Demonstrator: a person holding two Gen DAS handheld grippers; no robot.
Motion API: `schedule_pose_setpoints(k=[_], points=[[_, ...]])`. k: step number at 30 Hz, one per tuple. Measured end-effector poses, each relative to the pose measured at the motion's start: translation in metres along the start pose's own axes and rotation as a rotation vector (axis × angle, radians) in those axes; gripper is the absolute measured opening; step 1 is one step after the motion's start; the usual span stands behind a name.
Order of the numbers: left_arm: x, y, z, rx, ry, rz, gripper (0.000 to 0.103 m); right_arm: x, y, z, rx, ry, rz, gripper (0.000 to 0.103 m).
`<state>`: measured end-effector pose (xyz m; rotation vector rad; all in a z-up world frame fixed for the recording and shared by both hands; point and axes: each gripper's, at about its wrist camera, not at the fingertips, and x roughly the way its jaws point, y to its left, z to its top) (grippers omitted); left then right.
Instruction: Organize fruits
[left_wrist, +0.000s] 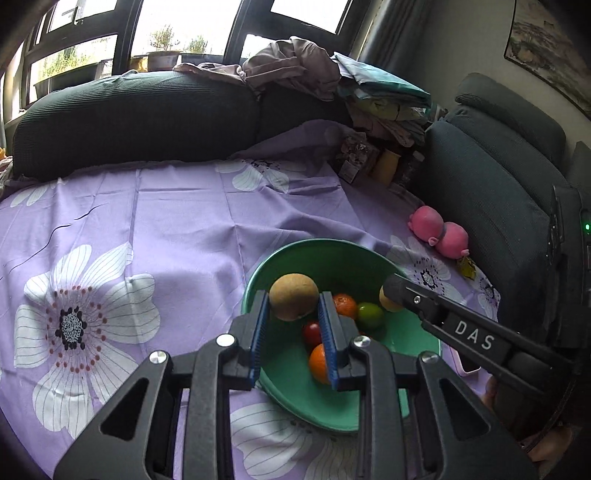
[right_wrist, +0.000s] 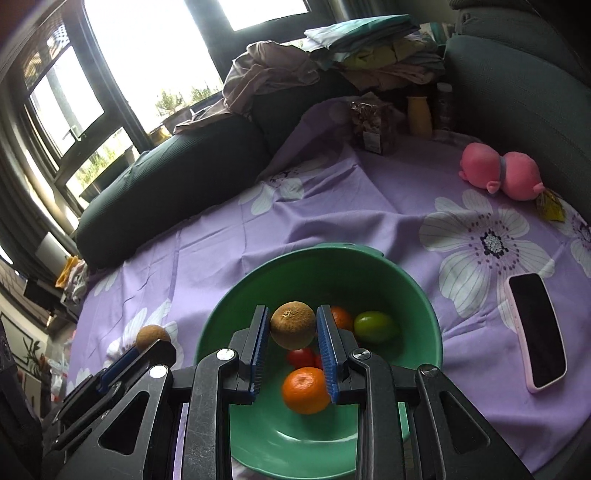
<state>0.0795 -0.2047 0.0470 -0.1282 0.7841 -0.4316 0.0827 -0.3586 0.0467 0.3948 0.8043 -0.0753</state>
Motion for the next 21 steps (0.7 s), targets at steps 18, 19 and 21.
schedule_pose_setpoints(k=[18,19,21], points=[[-0.011,-0.001,-0.002,-0.034,-0.028,0.031,0.085,-0.006,-0.024,0.002,0.056,0.007,-0.061,0.047],[-0.013,-0.001,-0.002,-0.029,-0.034,0.034,0.085,-0.006,-0.023,0.002,0.054,0.005,-0.061,0.047],[-0.016,-0.001,-0.002,-0.028,-0.037,0.048,0.085,-0.007,-0.023,0.003,0.053,0.001,-0.068,0.047]])
